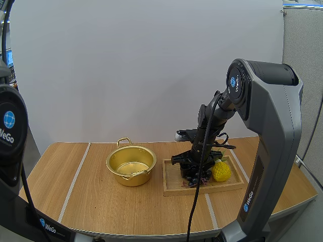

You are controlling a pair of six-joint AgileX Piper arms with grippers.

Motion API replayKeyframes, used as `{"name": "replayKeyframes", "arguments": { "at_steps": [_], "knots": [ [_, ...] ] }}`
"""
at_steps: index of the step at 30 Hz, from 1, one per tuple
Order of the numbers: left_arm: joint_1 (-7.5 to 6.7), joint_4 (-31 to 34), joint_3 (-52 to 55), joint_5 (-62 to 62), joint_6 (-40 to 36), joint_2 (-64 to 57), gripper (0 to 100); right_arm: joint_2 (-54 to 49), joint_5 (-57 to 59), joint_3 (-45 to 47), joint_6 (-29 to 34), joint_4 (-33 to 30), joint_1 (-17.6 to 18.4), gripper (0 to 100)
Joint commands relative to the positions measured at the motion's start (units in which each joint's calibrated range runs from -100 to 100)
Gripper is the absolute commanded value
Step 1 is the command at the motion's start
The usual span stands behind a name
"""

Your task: Open the pot, put the grape inside, and close it

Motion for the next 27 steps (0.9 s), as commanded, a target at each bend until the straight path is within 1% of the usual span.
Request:
{"name": "replayKeyframes", "arguments": {
  "at_steps": [1, 7, 12, 14, 20, 23, 27],
  "knots": [
    [-0.16, 0.7, -0.4, -2.4, -0.2, -0.1, 0, -0.3, 2.7, 0.0, -0.4, 1.1, 0.2, 0],
    [-0.16, 0.7, -0.4, -2.4, -0.2, -0.1, 0, -2.6, 2.7, 0.0, -0.6, 0.9, 0.3, 0],
    [-0.16, 0.7, -0.4, -2.4, -0.2, -0.1, 0, -9.0, 4.1, 0.0, -0.6, 0.9, 0.3, 0],
    [-0.16, 0.7, -0.4, -2.4, -0.2, -0.1, 0, -11.9, 6.1, -0.6, -0.6, 0.9, 0.3, 0],
    [-0.16, 0.7, -0.4, -2.4, -0.2, -0.1, 0, -20.4, 17.1, -5.9, -0.6, 1.8, 0.6, 0],
    [-0.16, 0.7, -0.4, -2.4, -0.2, -0.1, 0, -23.3, 19.2, -8.2, -0.6, 2.2, 2.3, 0],
    [-0.16, 0.7, -0.4, -2.4, -0.2, -0.1, 0, -23.5, 21.4, -11.0, -0.4, 2.3, 5.7, 0]
  ]
}}
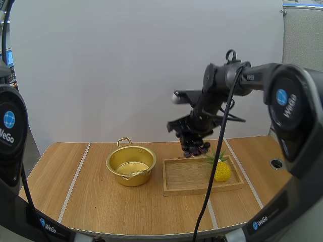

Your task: Open the pot, put the grape inside, and close it

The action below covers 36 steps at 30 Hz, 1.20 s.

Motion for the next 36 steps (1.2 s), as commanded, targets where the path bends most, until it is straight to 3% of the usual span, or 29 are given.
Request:
{"name": "replayKeyframes", "arguments": {
  "at_steps": [1, 15, 36],
  "knots": [
    [-0.16, 0.7, -0.4, -2.4, -0.2, -0.1, 0, -4.6, 7.4, -7.5, -0.1, 1.4, 6.4, 0],
    [-0.16, 0.7, -0.4, -2.4, -0.2, -0.1, 0, 5.8, 7.4, -19.1, 2.0, 1.4, 16.2, 0],
    [-0.16, 0.7, -0.4, -2.4, -0.2, -0.1, 0, 26.1, -5.7, -22.6, 0.8, 0.9, 17.5, 0]
  ]
}}
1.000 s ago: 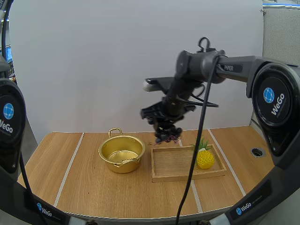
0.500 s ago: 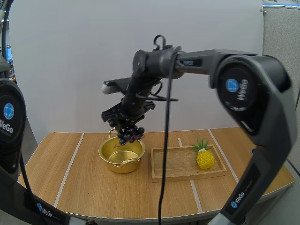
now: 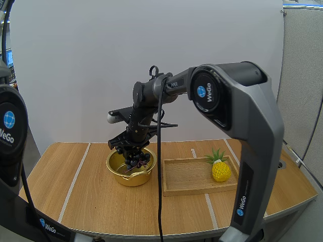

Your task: Open the pot, put the grape inside, and close it

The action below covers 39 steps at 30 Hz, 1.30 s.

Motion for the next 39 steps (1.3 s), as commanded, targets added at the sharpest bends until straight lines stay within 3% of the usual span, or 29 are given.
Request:
{"name": "replayKeyframes", "arguments": {
  "at_steps": [1, 19, 26, 28, 29, 30, 32, 39],
  "knots": [
    [-0.16, 0.7, -0.4, -2.0, -0.2, -0.1, 0, 4.3, -3.5, -1.9, -0.5, -0.8, 0.1, 0],
    [-0.16, 0.7, -0.4, -2.0, -0.2, -0.1, 0, 10.2, -3.2, -2.3, -0.5, -1.2, 0.1, 0],
    [-0.16, 0.7, -0.4, -2.0, -0.2, -0.1, 0, 10.2, 0.1, -2.3, -3.5, 3.9, 0.1, 0],
    [-0.16, 0.7, -0.4, -2.0, -0.2, -0.1, 0, 10.0, 0.6, -2.3, -3.6, 3.9, 0.1, 17],
    [-0.16, 0.7, -0.4, -2.0, -0.2, -0.1, 0, 9.9, 0.6, -2.3, -3.6, 3.7, 0.0, 32],
    [-0.16, 0.7, -0.4, -2.0, -0.2, -0.1, 0, 9.7, 0.6, -2.3, -3.6, 3.7, -0.1, 51],
    [-0.16, 0.7, -0.4, -2.0, -0.2, -0.1, 0, 9.5, 0.6, -2.3, -3.5, 3.6, -0.2, 100],
    [-0.16, 0.7, -0.4, -2.0, -0.2, -0.1, 0, 8.6, 0.6, -2.3, -3.1, 3.6, -0.4, 100]
  ]
}}
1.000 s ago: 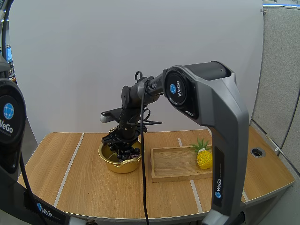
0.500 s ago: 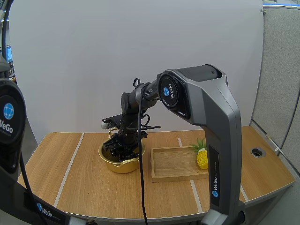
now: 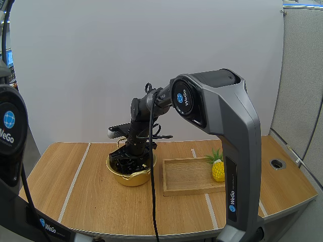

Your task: Open the pot, put the grape inside, and close it

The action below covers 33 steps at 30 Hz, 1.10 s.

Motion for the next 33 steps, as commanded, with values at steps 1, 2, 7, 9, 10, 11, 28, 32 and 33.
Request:
{"name": "replayKeyframes", "arguments": {
  "at_steps": [1, 2, 7, 9, 10, 11, 28, 32, 33],
  "knots": [
    [-0.16, 0.7, -0.4, -2.0, -0.2, -0.1, 0, -2.5, 0.9, -0.4, 0.0, 0.5, -0.3, 100],
    [-0.16, 0.7, -0.4, -2.0, -0.2, -0.1, 0, -3.1, 0.9, -0.4, 0.0, 0.5, -0.3, 100],
    [-0.16, 0.7, -0.4, -2.0, -0.2, -0.1, 0, -9.2, 1.8, -0.4, 0.5, 0.4, -0.3, 100],
    [-0.16, 0.7, -0.4, -2.0, -0.2, -0.1, 0, -12.1, 3.6, -0.4, 1.2, 0.0, -0.3, 100],
    [-0.16, 0.7, -0.4, -2.0, -0.2, -0.1, 0, -13.5, 4.7, -0.4, 1.7, -0.5, -0.3, 100],
    [-0.16, 0.7, -0.4, -2.0, -0.2, -0.1, 0, -15.0, 5.8, -0.4, 2.1, -1.0, -0.3, 100],
    [-0.16, 0.7, -0.4, -2.0, -0.2, -0.1, 0, -43.5, 15.5, 9.2, 5.7, -4.7, -0.3, 100],
    [-0.16, 0.7, -0.4, -2.0, -0.2, -0.1, 0, -50.6, 18.3, 12.2, 7.2, -6.2, -0.3, 100],
    [-0.16, 0.7, -0.4, -2.0, -0.2, -0.1, 0, -52.5, 18.6, 13.0, 7.6, -6.7, -0.3, 100]
  ]
}}
